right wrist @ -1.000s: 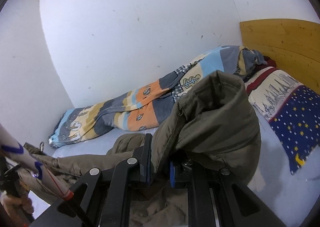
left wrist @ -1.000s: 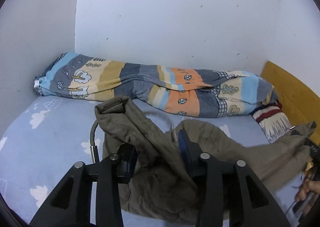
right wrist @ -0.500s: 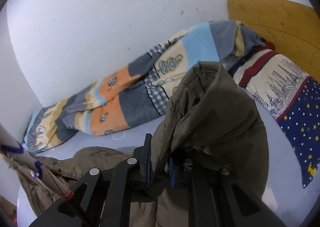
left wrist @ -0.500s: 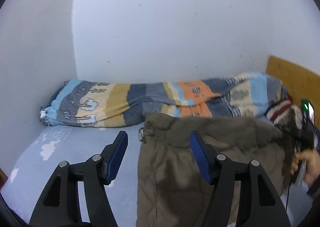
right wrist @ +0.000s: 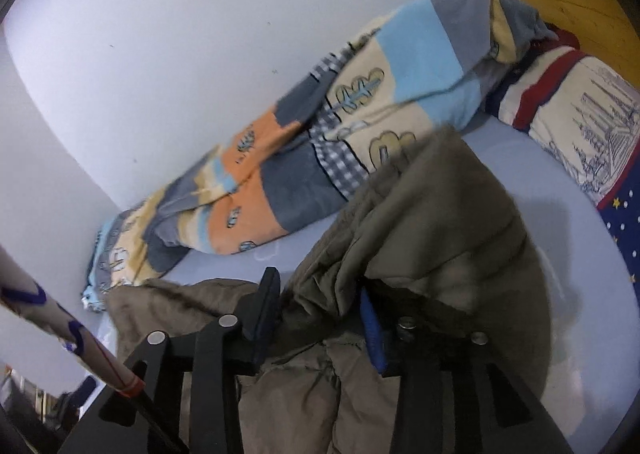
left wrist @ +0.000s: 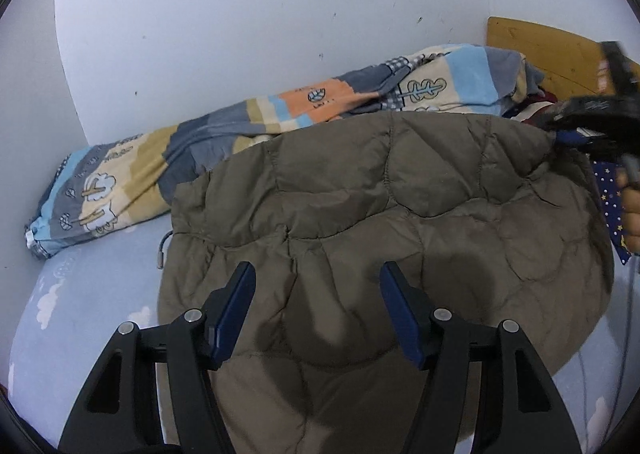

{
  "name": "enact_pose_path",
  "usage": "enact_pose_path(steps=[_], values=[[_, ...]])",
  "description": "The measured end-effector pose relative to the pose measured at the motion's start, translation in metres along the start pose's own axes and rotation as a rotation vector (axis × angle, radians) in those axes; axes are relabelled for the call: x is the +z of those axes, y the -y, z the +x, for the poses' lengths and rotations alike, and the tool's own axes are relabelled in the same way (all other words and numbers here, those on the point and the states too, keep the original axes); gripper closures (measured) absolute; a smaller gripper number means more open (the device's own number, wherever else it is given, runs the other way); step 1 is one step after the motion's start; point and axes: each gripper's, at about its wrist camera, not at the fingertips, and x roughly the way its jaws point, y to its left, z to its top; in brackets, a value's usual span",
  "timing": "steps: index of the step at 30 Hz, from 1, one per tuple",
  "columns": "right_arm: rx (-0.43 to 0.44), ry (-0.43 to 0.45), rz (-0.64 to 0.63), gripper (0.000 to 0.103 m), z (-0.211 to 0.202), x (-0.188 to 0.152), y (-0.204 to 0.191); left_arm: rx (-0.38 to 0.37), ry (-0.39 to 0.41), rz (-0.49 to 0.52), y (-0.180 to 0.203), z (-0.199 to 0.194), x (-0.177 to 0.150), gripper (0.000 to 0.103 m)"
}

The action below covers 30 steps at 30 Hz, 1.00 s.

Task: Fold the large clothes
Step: 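Carry the held hem over the hood with both grippers and lower it, then open both grippers and release the folded jacket onto the bed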

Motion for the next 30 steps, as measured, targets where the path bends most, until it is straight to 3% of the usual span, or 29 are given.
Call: enact_pose_path(steps=[6,9,16,20,27,30], values=[[0.028,0.091,-0.001,0.051,-0.040,0.004,0.012,0.022,-0.035,-0.026,-0.001,0.023,-0.002,0.039],[-0.010,0.059,-0.064,0.049,-0.041,-0.004,0.010,0.031,-0.055,-0.037,-0.001,0.037,-0.003,0.039],[-0.079,-0.095,-0.237,0.049,0.014,-0.070,-0.012,0.065,-0.140,-0.085,-0.008,0.089,-0.011,0.036],[-0.176,-0.121,-0.312,0.048,0.050,-0.091,-0.012,0.060,-0.185,-0.120,-0.016,0.114,-0.017,0.031],[-0.177,-0.155,-0.247,0.048,0.095,-0.094,0.015,0.060,-0.123,-0.160,-0.019,0.135,-0.029,0.024],[-0.190,-0.156,-0.233,0.048,0.101,-0.095,0.017,0.084,-0.149,-0.144,-0.016,0.134,-0.029,0.024]])
